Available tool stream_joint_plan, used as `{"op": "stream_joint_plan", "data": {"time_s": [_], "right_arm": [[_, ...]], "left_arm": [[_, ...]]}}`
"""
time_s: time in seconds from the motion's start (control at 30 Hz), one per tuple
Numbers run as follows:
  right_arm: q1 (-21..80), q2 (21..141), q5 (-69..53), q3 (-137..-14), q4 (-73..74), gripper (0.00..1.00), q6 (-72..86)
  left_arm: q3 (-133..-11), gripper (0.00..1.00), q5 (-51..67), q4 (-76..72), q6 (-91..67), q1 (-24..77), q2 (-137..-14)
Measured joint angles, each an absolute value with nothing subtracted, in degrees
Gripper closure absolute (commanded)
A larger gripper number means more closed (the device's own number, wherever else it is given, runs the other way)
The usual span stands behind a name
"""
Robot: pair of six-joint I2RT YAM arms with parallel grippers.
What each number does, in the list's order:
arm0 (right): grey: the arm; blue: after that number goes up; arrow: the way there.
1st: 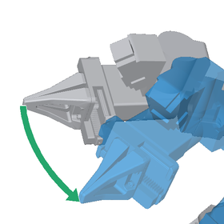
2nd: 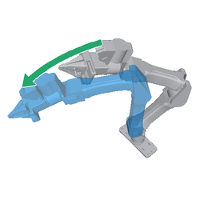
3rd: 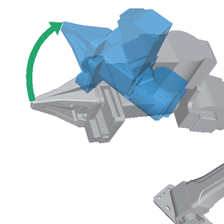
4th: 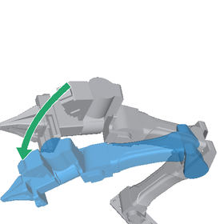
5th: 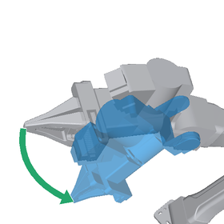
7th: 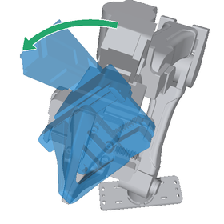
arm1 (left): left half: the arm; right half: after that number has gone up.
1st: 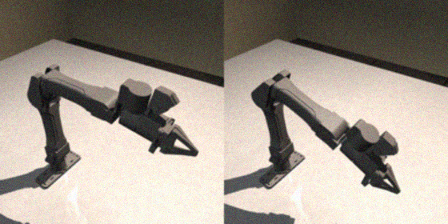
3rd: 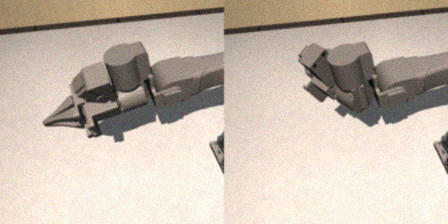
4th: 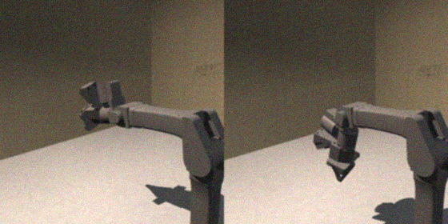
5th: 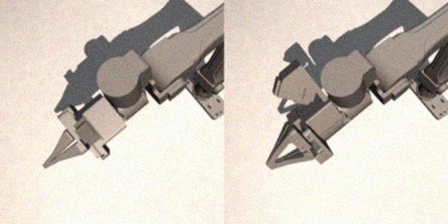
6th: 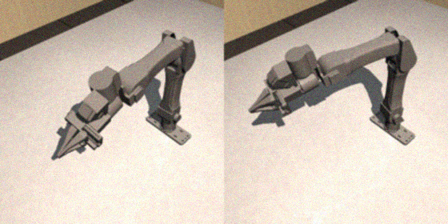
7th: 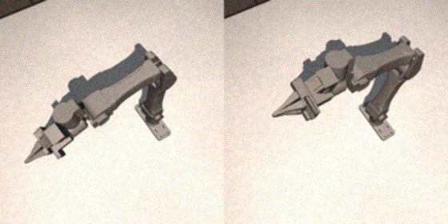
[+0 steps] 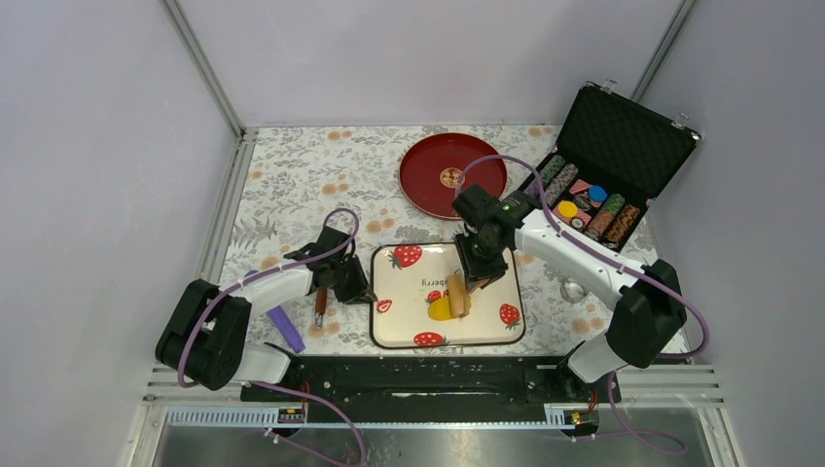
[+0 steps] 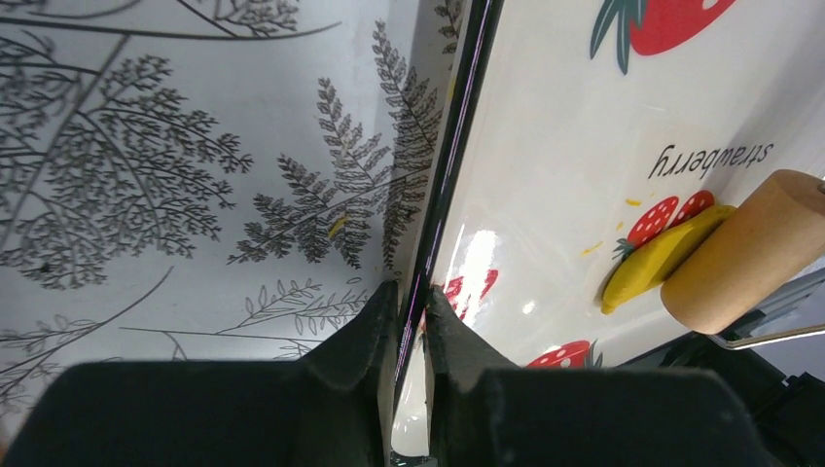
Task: Roll out the dumpling wrappers from the dough
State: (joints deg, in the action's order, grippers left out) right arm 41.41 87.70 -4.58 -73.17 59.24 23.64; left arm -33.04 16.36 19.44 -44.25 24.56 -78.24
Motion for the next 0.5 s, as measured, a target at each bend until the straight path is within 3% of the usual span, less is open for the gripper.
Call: {"op": "stream_joint_plan", "data": {"time_s": [0.5], "right_arm": [[41.41,87.94,-4.75,-72.88,57.60,1.00,23.31]], "left_arm": [[-36.73,1.00,10.57,22.48,-40.60,24.56,-79.77]]}}
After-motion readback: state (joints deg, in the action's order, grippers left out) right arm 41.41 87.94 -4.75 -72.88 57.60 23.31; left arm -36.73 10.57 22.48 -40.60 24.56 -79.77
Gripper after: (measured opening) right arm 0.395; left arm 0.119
